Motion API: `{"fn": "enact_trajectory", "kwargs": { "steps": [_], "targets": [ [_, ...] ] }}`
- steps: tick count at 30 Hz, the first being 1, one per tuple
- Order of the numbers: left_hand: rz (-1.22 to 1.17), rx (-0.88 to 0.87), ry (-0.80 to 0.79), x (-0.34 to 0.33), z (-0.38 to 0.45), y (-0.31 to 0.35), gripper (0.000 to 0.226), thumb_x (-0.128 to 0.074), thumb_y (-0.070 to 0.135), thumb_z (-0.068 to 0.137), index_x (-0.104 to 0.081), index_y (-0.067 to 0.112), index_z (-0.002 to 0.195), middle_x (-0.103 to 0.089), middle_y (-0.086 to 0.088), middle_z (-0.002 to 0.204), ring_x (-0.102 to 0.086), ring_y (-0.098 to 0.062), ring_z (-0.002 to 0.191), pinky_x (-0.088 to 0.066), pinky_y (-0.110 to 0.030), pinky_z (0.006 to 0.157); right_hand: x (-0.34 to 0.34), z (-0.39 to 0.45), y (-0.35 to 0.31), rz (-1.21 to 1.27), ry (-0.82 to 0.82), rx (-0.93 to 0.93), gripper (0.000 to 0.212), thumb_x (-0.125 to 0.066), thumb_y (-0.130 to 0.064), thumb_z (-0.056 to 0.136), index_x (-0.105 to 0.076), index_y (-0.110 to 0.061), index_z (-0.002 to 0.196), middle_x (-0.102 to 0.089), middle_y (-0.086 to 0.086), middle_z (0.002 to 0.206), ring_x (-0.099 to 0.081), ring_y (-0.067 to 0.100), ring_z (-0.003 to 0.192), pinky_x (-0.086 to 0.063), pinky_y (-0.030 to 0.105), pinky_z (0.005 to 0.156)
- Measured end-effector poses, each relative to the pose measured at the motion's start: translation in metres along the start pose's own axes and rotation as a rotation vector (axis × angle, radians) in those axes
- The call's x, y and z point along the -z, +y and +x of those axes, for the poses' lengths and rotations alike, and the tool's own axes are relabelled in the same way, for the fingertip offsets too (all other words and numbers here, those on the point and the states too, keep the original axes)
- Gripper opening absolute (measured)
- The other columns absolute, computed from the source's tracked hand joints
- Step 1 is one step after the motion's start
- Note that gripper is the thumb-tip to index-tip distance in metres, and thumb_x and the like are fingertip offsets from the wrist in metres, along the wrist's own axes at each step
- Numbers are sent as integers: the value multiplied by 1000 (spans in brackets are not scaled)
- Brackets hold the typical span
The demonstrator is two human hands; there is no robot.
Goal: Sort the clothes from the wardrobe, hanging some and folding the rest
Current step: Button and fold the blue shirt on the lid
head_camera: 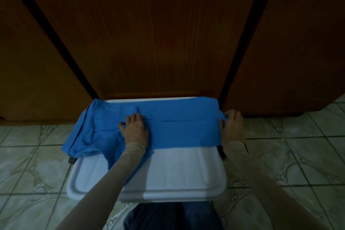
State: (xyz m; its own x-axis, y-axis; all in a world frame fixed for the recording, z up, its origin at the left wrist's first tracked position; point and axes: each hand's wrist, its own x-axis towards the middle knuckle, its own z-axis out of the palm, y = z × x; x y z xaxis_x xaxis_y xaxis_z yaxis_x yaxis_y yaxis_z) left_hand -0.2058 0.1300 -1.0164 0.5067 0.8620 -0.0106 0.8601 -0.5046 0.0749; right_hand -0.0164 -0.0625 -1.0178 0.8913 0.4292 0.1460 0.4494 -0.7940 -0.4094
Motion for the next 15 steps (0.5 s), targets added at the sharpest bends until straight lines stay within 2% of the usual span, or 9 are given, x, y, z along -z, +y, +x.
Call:
{"fn": "enact_trajectory", "kwargs": {
  "steps": [4,6,7,8,9,10,11,13,15],
  "targets": [
    [-8,-29,-10,6,-2,-1,39,-47,18,92,-39,12,129,-41,-8,133,-34,-26,126,-22,-47,106,-7,-5,-13,-213,101,338,46,-81,-3,58,-63,-8,101,-64,16,103,-60,31,93,-48,47,79],
    [-22,-144,10,4,-6,0,45,-47,14,90,-38,11,134,-39,-8,139,-34,-26,130,-23,-45,107,-15,-15,-28,-184,-41,518,46,-78,-9,69,-64,-5,113,-58,18,125,-59,32,111,-46,53,89],
    [-59,-256,33,0,-10,1,46,-43,15,91,-39,10,137,-40,-8,142,-36,-26,131,-25,-44,108,-21,-22,-36,-190,-190,570,48,-65,-18,85,-52,-6,130,-41,15,144,-45,30,129,-35,56,102],
    [-112,-393,35,-4,-15,5,50,-35,22,91,-39,9,139,-39,-7,145,-37,-24,133,-28,-43,108,-28,-29,-42,-248,-344,578,52,-40,-31,97,-31,-11,145,-17,8,156,-23,25,142,-17,55,112],
    [-135,-524,-15,-9,-22,9,58,-23,33,91,-34,11,144,-30,-3,152,-31,-20,139,-26,-43,110,-35,-34,-45,-299,-449,557,60,-10,-46,97,-10,-18,150,3,1,158,-4,18,146,-2,52,114],
    [-116,-626,-109,-15,-30,14,65,-10,42,90,-20,17,149,-11,5,155,-14,-11,143,-16,-42,114,-42,-39,-46,-324,-494,544,74,16,-56,84,3,-23,150,13,-2,157,6,15,145,8,50,113],
    [-66,-661,-204,-21,-37,16,62,-4,47,92,-5,25,150,8,13,152,4,-3,142,-3,-39,115,-47,-43,-45,-316,-490,554,88,33,-61,71,9,-25,148,16,-2,156,9,16,145,15,48,111],
    [-16,-639,-323,-31,-41,15,52,-10,45,101,9,34,147,23,17,148,18,1,139,14,-37,113,-52,-47,-40,-286,-441,526,100,46,-63,59,10,-26,144,10,1,156,1,21,145,18,43,107],
    [-4,-621,-322,-29,-40,12,52,-9,47,99,12,36,146,21,15,153,17,-2,141,19,-39,111,-43,-44,-36,-356,-414,505,94,37,-59,74,-10,-23,147,-13,7,155,-20,26,143,5,40,108]
  ]
}}
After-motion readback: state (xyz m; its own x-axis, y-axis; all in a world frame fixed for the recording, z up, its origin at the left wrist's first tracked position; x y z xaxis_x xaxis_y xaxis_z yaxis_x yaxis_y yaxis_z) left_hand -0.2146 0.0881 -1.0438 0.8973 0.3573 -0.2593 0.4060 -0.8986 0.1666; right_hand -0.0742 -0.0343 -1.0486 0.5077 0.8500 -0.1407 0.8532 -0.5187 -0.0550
